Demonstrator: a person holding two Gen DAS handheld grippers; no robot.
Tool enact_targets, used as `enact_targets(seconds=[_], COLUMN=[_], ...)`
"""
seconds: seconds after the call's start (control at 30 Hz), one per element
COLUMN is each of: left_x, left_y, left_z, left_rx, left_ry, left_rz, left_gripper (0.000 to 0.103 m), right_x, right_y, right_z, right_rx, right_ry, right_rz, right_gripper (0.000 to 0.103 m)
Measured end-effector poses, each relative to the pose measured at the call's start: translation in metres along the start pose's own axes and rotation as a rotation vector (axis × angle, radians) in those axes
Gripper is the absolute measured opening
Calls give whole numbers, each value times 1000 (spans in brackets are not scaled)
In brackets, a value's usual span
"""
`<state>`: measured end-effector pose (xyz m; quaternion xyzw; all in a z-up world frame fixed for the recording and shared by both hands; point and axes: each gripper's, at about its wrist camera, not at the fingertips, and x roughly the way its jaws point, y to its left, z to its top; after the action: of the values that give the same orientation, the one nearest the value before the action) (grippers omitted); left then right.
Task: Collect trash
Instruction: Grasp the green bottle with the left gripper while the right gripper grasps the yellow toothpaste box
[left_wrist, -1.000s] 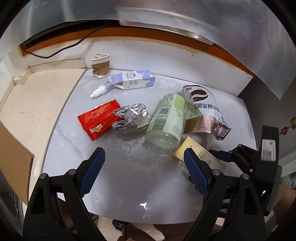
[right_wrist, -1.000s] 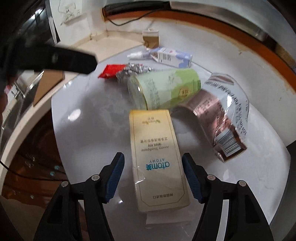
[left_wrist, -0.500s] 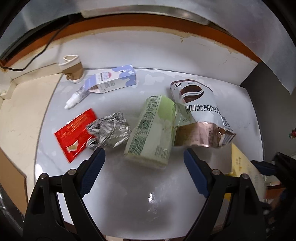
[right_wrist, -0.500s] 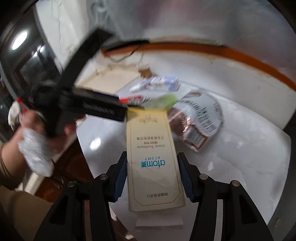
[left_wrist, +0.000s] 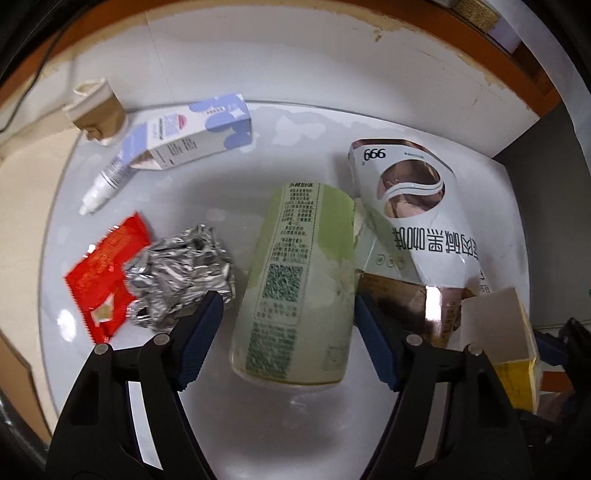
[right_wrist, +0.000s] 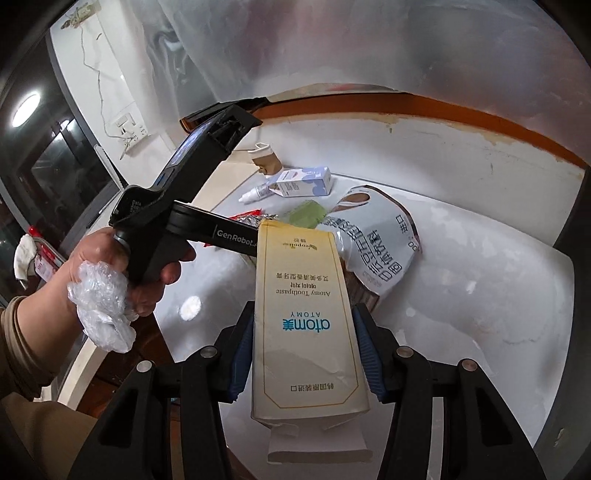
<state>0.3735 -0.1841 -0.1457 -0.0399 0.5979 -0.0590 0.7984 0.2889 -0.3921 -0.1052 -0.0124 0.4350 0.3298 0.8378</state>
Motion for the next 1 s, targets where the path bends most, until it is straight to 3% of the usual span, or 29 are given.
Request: enact_targets(seconds=[0.23, 0.5, 0.77, 1.0], left_x=[0, -48, -117, -156], left_y=[3, 16, 48, 80], left_z=[-3, -37, -113, -188], left_rx=[-25, -97, -214, -268], left_ry=[-11, -150, -283, -326], left_rz=[-36, 5, 6, -1], left_gripper=[62, 61, 61, 61], right_x=[1, -4, -4, 0], right_y=[-1, 16, 55, 120], right_z=[-1, 4, 8, -1], right_rx=[5, -4, -42, -88], right_ry=[2, -13, 16, 34], right_rz=[6, 52, 105, 141], right_gripper=[50, 50, 50, 50])
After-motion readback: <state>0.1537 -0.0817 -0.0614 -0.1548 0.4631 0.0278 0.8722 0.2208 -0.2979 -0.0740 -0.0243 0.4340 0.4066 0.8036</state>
